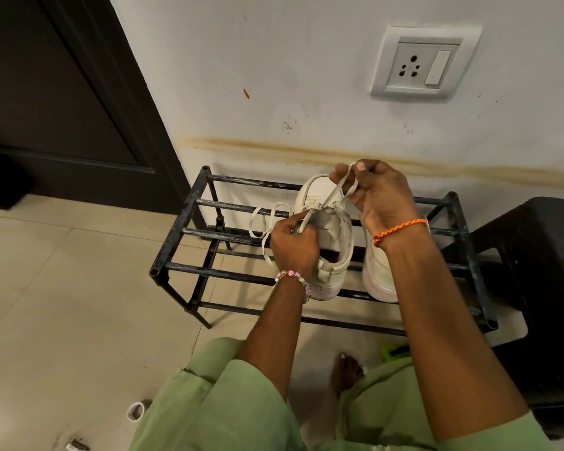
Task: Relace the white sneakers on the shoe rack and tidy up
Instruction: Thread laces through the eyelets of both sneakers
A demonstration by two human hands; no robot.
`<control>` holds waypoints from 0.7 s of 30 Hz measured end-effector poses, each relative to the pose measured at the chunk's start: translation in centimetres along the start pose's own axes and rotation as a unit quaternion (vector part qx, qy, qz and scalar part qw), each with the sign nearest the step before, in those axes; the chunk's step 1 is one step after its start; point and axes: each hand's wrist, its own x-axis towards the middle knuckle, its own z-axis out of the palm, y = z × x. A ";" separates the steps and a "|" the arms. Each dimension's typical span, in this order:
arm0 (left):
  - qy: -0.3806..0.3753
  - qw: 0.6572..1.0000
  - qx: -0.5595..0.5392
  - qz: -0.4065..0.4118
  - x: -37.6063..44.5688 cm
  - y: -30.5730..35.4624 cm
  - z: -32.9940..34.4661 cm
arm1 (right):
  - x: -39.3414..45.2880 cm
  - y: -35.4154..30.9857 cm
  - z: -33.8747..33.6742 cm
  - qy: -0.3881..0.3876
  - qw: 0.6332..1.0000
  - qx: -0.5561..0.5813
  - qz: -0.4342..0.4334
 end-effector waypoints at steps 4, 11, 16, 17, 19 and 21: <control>-0.015 1.000 0.027 0.003 -0.1 0.6 -0.3 | 0.2 2.3 -0.4 0.061 0.937 -0.323 -0.115; -0.001 1.000 0.019 0.006 -0.5 0.9 -0.2 | 0.4 4.9 -1.3 -0.032 0.724 -0.674 -0.142; 0.005 1.000 0.006 0.008 -0.5 0.8 -0.2 | 0.8 5.5 -1.9 -0.004 0.779 -0.610 -0.143; 0.005 1.000 0.007 0.007 -0.5 0.7 -0.1 | 0.9 5.6 -1.9 0.001 0.797 -0.588 -0.135; 0.003 1.000 0.006 0.004 -0.4 0.6 -0.2 | 1.0 5.4 -1.8 0.008 0.844 -0.523 -0.114; 0.000 1.000 0.003 -0.003 -0.3 0.6 -0.2 | 1.0 4.6 -1.6 0.009 0.897 -0.430 -0.100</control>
